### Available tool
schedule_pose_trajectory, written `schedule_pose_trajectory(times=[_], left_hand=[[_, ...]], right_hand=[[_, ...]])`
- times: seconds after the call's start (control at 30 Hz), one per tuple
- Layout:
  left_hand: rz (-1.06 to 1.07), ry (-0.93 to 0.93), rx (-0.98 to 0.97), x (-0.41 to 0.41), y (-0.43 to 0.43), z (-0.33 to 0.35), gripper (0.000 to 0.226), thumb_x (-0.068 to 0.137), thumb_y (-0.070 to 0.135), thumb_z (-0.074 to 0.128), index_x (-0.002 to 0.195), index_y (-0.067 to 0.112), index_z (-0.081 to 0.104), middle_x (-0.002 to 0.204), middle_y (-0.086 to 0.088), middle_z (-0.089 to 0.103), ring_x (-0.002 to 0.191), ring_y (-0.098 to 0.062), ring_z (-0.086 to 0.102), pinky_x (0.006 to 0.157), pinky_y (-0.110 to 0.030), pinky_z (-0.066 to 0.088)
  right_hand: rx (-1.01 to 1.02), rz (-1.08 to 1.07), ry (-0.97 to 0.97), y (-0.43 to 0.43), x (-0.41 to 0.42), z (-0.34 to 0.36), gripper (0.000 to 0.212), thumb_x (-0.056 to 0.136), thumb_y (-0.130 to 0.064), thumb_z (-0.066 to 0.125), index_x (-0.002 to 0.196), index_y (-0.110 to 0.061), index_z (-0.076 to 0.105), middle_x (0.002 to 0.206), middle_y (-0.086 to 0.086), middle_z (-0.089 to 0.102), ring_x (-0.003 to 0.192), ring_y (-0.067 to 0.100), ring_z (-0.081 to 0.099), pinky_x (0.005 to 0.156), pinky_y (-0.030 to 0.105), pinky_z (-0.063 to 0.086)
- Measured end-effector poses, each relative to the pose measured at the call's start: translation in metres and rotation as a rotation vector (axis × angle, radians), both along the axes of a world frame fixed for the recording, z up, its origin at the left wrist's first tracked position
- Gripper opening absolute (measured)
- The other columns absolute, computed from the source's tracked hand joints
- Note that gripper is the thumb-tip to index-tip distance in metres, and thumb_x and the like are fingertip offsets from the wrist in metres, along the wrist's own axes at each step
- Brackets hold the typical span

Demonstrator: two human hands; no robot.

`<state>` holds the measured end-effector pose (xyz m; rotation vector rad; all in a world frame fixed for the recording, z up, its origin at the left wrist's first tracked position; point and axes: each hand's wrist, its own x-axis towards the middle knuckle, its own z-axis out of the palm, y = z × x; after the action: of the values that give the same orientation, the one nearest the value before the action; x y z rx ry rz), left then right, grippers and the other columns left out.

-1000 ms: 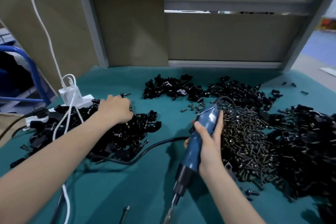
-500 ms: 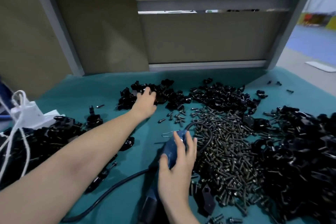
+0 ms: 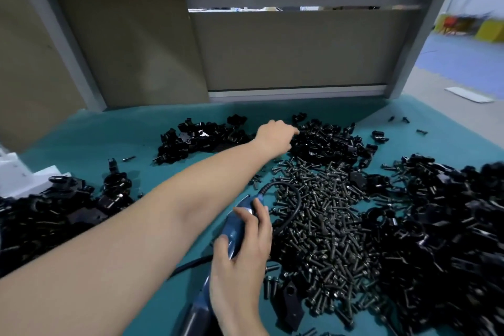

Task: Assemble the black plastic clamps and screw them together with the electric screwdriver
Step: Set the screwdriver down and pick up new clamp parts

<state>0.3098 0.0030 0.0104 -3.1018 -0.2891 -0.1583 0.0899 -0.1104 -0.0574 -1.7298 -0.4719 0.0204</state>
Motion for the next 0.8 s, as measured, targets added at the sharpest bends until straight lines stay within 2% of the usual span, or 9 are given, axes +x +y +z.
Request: schedule_pose_trajectory(times=[0.1,0.2,0.27,0.33,0.43,0.53,0.6,0.7,0.8], left_hand=[[0.068,0.09,0.149,0.006,-0.011,-0.017,0.03,0.088,-0.012,0.049,0.113,0.001,0.058,0.116,-0.018,0.057,0.114,-0.037,0.049,0.085,-0.043,0.05],[0.041,0.006,0.102,0.003,-0.004,-0.026,0.02,0.091,-0.006,0.049,0.108,0.001,0.058,0.108,-0.02,0.059,0.107,-0.036,0.053,0.081,-0.042,0.05],[0.051,-0.137,-0.022,-0.005,0.002,-0.02,0.021,0.096,0.013,0.048,0.112,0.005,0.06,0.103,-0.015,0.064,0.098,-0.033,0.06,0.076,-0.041,0.053],[0.114,-0.297,-0.24,-0.021,0.008,-0.006,0.025,0.096,0.027,0.05,0.111,0.014,0.064,0.092,-0.002,0.069,0.081,-0.022,0.064,0.068,-0.032,0.051],[0.125,-0.421,-0.911,-0.063,0.011,0.022,0.013,0.093,0.025,0.059,0.091,0.02,0.07,0.068,0.008,0.071,0.046,-0.006,0.047,0.047,-0.021,0.039],[0.084,-0.44,-1.268,-0.132,0.007,0.034,0.017,0.094,0.018,0.058,0.079,0.019,0.065,0.068,0.002,0.073,0.056,-0.009,0.053,0.043,-0.019,0.037],[0.088,-0.439,-1.342,-0.177,0.004,0.032,0.02,0.095,0.013,0.056,0.075,0.016,0.061,0.066,0.0,0.072,0.061,-0.008,0.059,0.042,-0.018,0.039],[0.097,-0.386,-1.307,-0.235,-0.003,0.015,0.018,0.093,0.01,0.059,0.076,0.015,0.063,0.067,-0.003,0.071,0.06,-0.007,0.056,0.043,-0.019,0.041],[0.062,-0.331,-1.285,-0.269,-0.002,-0.004,0.015,0.092,0.009,0.061,0.078,0.014,0.067,0.07,-0.009,0.065,0.06,-0.013,0.049,0.045,-0.021,0.041]], right_hand=[[-0.011,0.018,0.037,0.0,0.0,-0.002,0.042,0.088,-0.016,0.054,0.117,-0.045,0.044,0.144,-0.04,0.009,0.142,-0.007,0.003,0.119,0.039,0.016],[-0.01,0.01,-0.006,-0.001,0.0,-0.001,0.043,0.086,-0.017,0.053,0.114,-0.048,0.04,0.146,-0.036,0.012,0.141,-0.006,0.007,0.118,0.04,0.017],[-0.003,-0.009,-0.04,-0.001,0.001,0.001,0.045,0.081,-0.016,0.05,0.106,-0.051,0.036,0.145,-0.032,0.014,0.14,-0.005,0.011,0.117,0.041,0.018],[0.004,-0.025,-0.049,-0.001,0.003,0.001,0.047,0.081,-0.012,0.051,0.103,-0.051,0.036,0.144,-0.028,0.02,0.139,-0.002,0.014,0.116,0.041,0.018],[-0.006,-0.024,-0.021,-0.003,0.006,-0.001,0.046,0.085,-0.01,0.053,0.109,-0.046,0.037,0.145,-0.022,0.024,0.14,-0.001,0.014,0.116,0.039,0.019],[0.118,-0.054,0.006,-0.006,0.003,0.009,0.055,0.087,-0.008,0.06,0.118,-0.048,0.036,0.147,-0.015,0.027,0.135,-0.008,0.021,0.111,0.019,0.026],[0.193,-0.09,-0.085,-0.01,0.004,0.017,0.066,0.087,-0.007,0.064,0.128,-0.046,0.032,0.149,-0.011,0.027,0.134,-0.012,0.022,0.105,0.004,0.022],[0.162,0.004,-0.239,-0.019,0.011,0.025,0.071,0.087,-0.008,0.066,0.14,-0.038,0.031,0.151,-0.013,0.027,0.138,-0.005,0.024,0.109,0.01,0.022],[0.038,0.253,-0.344,-0.027,0.016,0.03,0.056,0.085,0.001,0.066,0.131,-0.029,0.053,0.136,-0.013,0.049,0.127,-0.003,0.043,0.107,0.016,0.033]])
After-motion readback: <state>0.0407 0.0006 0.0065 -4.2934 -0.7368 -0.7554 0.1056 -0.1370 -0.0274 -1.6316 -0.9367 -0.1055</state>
